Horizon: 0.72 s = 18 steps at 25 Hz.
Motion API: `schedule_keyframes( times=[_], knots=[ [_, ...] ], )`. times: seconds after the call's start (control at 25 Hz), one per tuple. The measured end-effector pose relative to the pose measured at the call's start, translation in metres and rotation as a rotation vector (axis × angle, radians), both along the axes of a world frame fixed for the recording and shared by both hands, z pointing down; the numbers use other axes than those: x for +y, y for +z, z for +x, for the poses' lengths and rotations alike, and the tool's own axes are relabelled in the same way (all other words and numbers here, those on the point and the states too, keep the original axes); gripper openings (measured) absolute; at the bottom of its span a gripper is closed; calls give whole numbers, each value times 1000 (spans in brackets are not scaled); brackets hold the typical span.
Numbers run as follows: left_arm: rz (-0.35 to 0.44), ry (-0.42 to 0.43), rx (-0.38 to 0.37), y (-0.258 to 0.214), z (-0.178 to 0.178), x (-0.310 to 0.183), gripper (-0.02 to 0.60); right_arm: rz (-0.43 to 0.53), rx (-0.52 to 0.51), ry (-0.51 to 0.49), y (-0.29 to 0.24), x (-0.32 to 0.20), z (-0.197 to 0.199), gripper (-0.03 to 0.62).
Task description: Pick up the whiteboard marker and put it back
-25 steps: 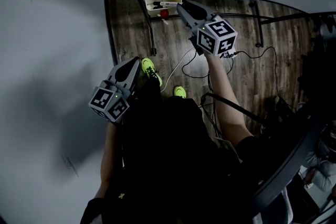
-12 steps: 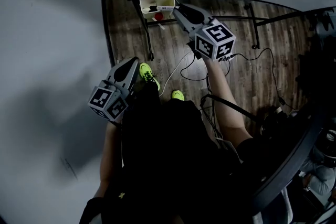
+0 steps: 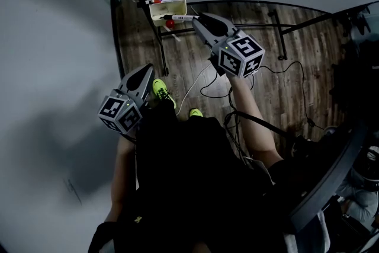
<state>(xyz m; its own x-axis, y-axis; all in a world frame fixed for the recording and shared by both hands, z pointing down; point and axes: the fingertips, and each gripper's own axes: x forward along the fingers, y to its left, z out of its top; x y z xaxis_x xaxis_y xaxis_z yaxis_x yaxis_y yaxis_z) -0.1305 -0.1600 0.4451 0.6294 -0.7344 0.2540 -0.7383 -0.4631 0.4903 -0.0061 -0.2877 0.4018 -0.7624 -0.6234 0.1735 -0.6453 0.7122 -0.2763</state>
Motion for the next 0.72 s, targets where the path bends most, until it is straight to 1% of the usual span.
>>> schedule_keyframes(
  times=[0.16, 0.32, 0.44, 0.72],
  knots=[
    [5, -11, 13, -3, 7, 0, 32, 10, -22, 1, -12, 7, 9, 73],
    [20, -16, 11, -6, 15, 2, 32, 29, -37, -10, -27, 18, 15, 72],
    [26, -23, 26, -11, 20, 5, 32, 39, -57, -16, -39, 28, 20, 72],
    [39, -22, 42, -12, 32, 8, 32, 77, -84, -38, -63, 50, 26, 74]
  ],
)
